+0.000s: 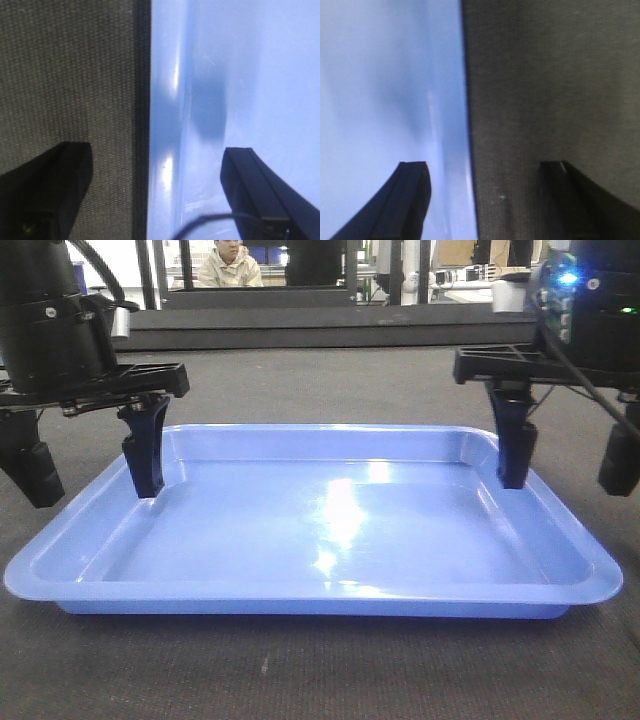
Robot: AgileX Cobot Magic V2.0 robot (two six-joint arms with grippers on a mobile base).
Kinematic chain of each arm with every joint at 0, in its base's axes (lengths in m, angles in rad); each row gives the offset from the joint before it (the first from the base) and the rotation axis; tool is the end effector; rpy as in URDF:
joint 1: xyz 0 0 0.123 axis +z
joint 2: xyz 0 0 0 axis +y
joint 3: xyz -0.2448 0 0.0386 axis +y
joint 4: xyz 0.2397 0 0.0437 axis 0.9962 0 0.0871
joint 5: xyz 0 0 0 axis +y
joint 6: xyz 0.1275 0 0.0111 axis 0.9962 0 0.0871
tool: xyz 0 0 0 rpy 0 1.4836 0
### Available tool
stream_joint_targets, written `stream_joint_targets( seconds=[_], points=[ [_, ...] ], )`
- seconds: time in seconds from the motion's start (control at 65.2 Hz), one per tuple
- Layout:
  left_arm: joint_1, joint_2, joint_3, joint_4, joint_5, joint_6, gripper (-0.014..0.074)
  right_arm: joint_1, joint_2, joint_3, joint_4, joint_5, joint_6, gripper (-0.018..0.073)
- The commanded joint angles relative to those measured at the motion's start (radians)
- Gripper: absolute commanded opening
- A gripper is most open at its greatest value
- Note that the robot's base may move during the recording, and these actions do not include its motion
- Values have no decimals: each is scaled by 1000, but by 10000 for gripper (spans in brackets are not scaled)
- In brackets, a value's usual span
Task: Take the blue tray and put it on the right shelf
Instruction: 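Lower both grippers open toward the tray's two side rims, then close both grippers on the opposite side rims of the tray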
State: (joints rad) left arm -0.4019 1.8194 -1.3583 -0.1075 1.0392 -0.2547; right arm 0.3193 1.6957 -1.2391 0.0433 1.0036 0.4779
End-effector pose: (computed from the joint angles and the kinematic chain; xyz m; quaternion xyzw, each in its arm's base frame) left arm 0.3194 -0.1486 0.1575 0.0498 0.9945 -0.0711 0.0589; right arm 0.3103 0.1075 0.1692 0.0886 0.9910 0.0561 0.0835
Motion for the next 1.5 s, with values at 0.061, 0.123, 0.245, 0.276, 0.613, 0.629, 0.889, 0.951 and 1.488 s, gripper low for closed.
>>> stream_joint_targets(
  seconds=[0.061, 0.123, 0.245, 0.276, 0.613, 0.629, 0.889, 0.951, 1.488],
  points=[
    [4, -46, -30, 2, 0, 21, 430, 2, -41, -31, 15, -10, -2, 535],
    [4, -44, -27, 2, 2, 31, 430, 10, -40, -31, 15, -21, -2, 535],
    [2, -44, -16, 5, 0, 31, 430, 17, -23, -31, 19, -28, -2, 535],
    [2, -44, -17, 5, -7, 31, 430, 19, -16, -31, 20, -26, -3, 535],
    [-4, -44, -5, -6, -44, 31, 430, 20, 20, -31, 40, -35, -43, 535],
    [-4, -44, -1, -10, -49, 31, 430, 20, 24, -31, 40, -35, -43, 535],
    [-4, -44, 38, -8, -78, 31, 430, 20, 40, -31, 40, -45, -43, 530],
    [-4, -43, 38, -10, -78, 31, 430, 20, 40, -31, 40, -38, -43, 518],
    [-4, -29, 38, -32, -51, 31, 362, 20, 41, -31, 40, -30, -43, 447]
  ],
)
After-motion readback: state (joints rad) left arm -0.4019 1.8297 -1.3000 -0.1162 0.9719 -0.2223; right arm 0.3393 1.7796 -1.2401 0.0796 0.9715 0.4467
